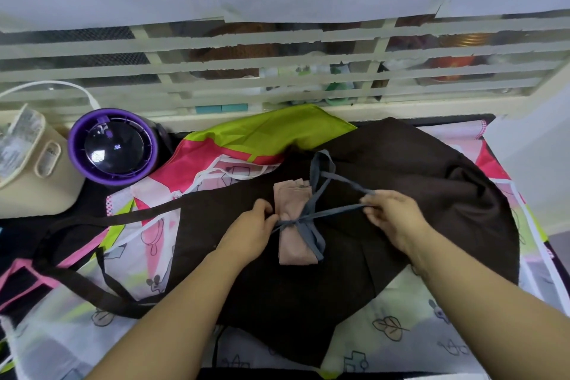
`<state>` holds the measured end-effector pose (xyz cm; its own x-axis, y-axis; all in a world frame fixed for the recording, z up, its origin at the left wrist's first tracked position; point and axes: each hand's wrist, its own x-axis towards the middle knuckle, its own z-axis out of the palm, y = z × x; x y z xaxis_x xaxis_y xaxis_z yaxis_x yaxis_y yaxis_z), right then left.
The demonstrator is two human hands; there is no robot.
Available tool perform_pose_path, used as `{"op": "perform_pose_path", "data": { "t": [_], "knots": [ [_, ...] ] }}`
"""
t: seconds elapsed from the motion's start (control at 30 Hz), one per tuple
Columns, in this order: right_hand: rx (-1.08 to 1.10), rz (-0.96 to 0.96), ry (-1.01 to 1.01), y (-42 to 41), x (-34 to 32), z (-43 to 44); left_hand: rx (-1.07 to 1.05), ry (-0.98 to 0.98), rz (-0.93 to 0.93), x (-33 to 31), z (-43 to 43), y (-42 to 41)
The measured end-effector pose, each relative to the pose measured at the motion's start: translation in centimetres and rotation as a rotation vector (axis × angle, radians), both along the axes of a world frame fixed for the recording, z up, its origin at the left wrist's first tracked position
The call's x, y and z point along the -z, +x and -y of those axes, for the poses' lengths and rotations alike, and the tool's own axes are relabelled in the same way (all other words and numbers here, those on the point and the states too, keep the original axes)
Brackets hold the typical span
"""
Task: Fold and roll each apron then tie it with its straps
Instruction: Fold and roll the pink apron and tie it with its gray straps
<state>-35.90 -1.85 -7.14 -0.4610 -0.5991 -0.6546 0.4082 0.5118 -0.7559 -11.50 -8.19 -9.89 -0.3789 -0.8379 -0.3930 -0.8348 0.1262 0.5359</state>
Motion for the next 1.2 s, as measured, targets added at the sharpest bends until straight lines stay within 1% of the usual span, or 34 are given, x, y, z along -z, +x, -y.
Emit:
{"op": "perform_pose_path", "data": {
  "t": [0.03, 0.07, 0.13, 0.17, 0.2, 0.23, 0.27, 0.33, 0.37, 0.43, 0.5, 0.53, 0.57, 0.67, 0.7, 0.73, 0.8, 0.9, 0.97, 1.03, 1.07, 1.1, 1.17, 1.2],
  "knots": [
    [0.064, -0.07, 0.013, -1.1, 0.0, -0.1, -0.071, 0.036, 0.02, -0.1, 0.0, -0.1],
    [0.069, -0.237, 0.048, -2.0, 0.0, -0.4, -0.114, 0.058, 0.058, -0.3, 0.0, -0.5],
    [-0.043, -0.654, 0.119, -2.6, 0.0, -0.5, -0.142, 0.082, 0.11, -0.6, 0.1, -1.5],
    [-0.105, -0.822, 0.118, -2.4, -0.2, -0.3, -0.143, 0.09, 0.1, -0.6, 0.2, -2.0],
    [-0.167, -0.921, 0.089, -2.0, -0.5, 0.1, -0.152, 0.097, 0.072, -0.6, 0.2, -2.6],
    [-0.261, -0.952, 0.063, -1.3, -0.7, 0.8, -0.166, 0.1, 0.034, -0.6, 0.3, -3.0],
    [-0.383, -0.916, 0.056, -0.4, -0.9, 1.7, -0.181, 0.106, -0.004, -0.6, 0.3, -3.3],
    [-0.652, -0.807, 0.126, 1.6, -1.1, 3.4, -0.222, 0.135, -0.076, -0.8, 0.2, -3.8],
    [-0.75, -0.801, 0.162, 2.6, -1.3, 4.1, -0.252, 0.156, -0.126, -1.0, 0.0, -3.9],
    [-0.811, -0.834, 0.172, 3.9, -1.4, 5.6, -0.313, 0.167, -0.236, -1.4, -0.3, -4.0],
    [-0.817, -0.778, 0.107, 4.6, -1.6, 6.5, -0.353, 0.142, -0.33, -1.7, -0.5, -3.8],
    [-0.792, -0.707, 0.078, 4.6, -1.8, 6.9, -0.351, 0.135, -0.364, -2.0, -0.6, -3.6],
    [-0.721, -0.604, 0.047, 4.6, -2.1, 7.2, -0.343, 0.136, -0.399, -2.3, -0.7, -3.3],
    [-0.389, -0.141, -0.072, 4.3, -4.7, 7.7, -0.295, 0.135, -0.57, -3.9, -0.9, -1.8],
    [-0.33, -0.016, -0.124, 4.1, -6.0, 7.7, -0.252, 0.097, -0.6, -4.5, -0.9, -1.3],
    [-0.328, 0.045, -0.185, 3.9, -8.0, 8.0, -0.202, 0.019, -0.604, -5.6, -0.7, -0.8],
    [-0.376, 0.057, -0.308, 3.5, -11.9, 8.4, -0.098, -0.153, -0.554, -7.4, -0.2, -0.2],
    [-0.456, -0.036, -0.44, 4.1, -18.7, 8.6, -0.008, -0.368, -0.531, -11.6, 0.4, -0.2],
    [-0.51, -0.092, -0.509, 4.7, -22.8, 8.4, 0.013, -0.452, -0.553, -14.8, 0.8, -0.3],
    [-0.46, -0.083, -0.58, 5.0, -25.9, 8.2, -0.021, -0.498, -0.573, -17.1, 1.3, -0.3],
    [-0.413, -0.063, -0.632, 5.0, -27.9, 8.1, -0.072, -0.525, -0.623, -18.7, 1.8, -0.2],
    [-0.357, -0.009, -0.647, 4.8, -28.7, 7.9, -0.136, -0.501, -0.706, -19.5, 1.9, -0.4],
    [-0.27, 0.135, -0.716, 4.7, -31.4, 7.5, -0.247, -0.498, -0.917, -22.7, 2.2, -0.3],
    [-0.249, 0.201, -0.734, 4.8, -32.4, 7.3, -0.283, -0.499, -0.988, -24.0, 2.2, -0.3]
  ]
}}
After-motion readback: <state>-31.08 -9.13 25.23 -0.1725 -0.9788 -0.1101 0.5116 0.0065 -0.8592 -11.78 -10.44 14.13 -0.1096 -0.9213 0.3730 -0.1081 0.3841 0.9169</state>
